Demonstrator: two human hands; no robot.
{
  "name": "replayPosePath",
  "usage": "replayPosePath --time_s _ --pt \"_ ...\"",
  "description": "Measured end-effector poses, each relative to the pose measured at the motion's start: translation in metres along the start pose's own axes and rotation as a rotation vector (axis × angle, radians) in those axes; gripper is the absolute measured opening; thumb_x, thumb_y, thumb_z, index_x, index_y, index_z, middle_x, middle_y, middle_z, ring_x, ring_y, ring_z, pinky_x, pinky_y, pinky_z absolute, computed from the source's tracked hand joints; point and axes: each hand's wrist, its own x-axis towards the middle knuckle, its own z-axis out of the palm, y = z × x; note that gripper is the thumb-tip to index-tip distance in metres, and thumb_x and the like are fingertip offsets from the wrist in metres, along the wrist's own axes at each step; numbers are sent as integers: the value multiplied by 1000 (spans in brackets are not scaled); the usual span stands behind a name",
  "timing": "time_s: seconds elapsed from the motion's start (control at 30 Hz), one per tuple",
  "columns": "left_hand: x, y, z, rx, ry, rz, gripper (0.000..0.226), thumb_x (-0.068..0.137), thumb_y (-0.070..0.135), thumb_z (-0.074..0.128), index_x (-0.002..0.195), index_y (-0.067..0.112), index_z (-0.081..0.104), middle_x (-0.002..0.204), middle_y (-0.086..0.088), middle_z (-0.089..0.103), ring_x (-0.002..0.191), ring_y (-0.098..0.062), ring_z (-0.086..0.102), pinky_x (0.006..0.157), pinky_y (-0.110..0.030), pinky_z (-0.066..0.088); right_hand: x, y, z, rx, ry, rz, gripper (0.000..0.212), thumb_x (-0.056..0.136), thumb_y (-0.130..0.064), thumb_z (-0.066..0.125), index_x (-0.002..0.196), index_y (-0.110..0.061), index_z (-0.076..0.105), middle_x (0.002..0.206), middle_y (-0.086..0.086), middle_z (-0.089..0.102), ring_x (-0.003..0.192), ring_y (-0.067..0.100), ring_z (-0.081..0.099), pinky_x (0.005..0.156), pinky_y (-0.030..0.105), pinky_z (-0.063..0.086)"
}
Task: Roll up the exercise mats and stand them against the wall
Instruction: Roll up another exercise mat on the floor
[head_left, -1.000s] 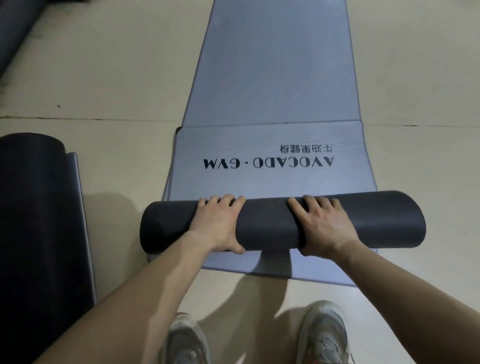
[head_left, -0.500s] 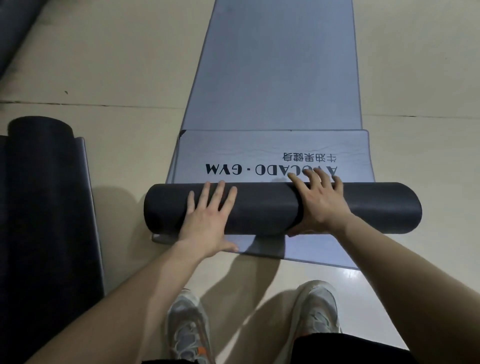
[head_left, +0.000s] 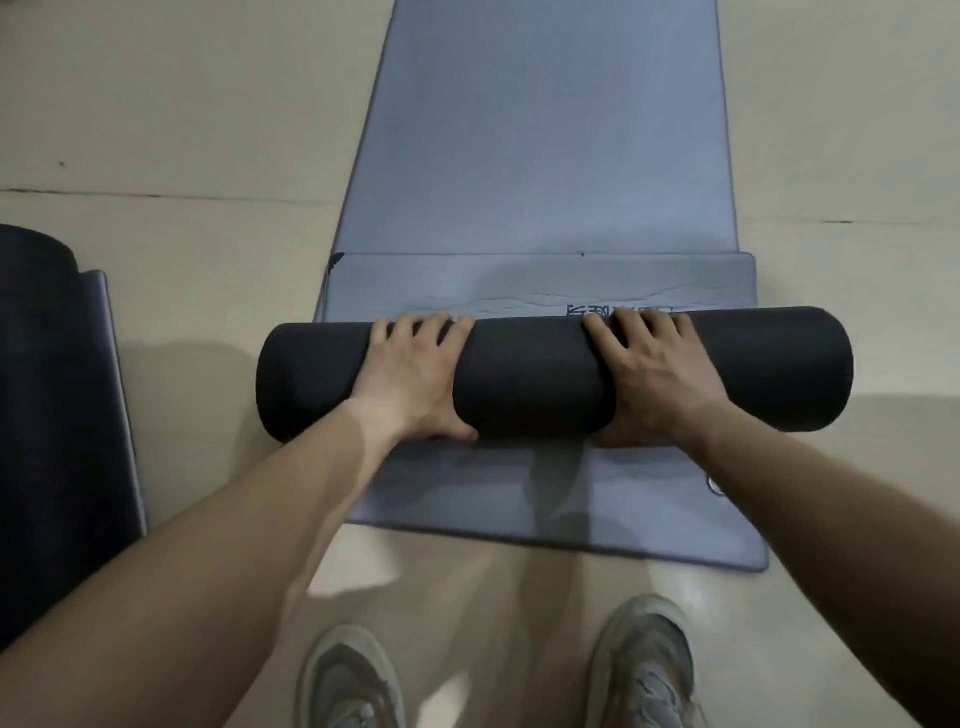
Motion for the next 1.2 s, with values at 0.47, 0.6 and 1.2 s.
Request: replayPosePath --time_s 0.47,0.6,1.2 --pt "-48 12 -28 -259 -472 30 130 46 71 88 155 33 28 149 5 51 131 -25 52 104 -45 45 -120 -54 7 149 -206 25 152 63 -66 86 159 -28 -25 170 14 -9 157 42 -6 122 66 3" --pt "-92 21 -10 -242 -64 -124 93 80 73 65 158 37 28 164 3 33 150 -27 28 121 -54 22 -89 -35 -6 185 -186 -13 139 57 -68 82 159 -36 -8 165 9 19 151 36 19 119 65 18" --pt "-82 8 40 -548 288 -687 103 86 64 56 163 19 5 170 -14 -3 156 -36 2 123 -54 9 -1 -28 -61 361 -353 75 123 36 -96 68 144 -51 29 126 -7 59 116 28 62 92 42 51"
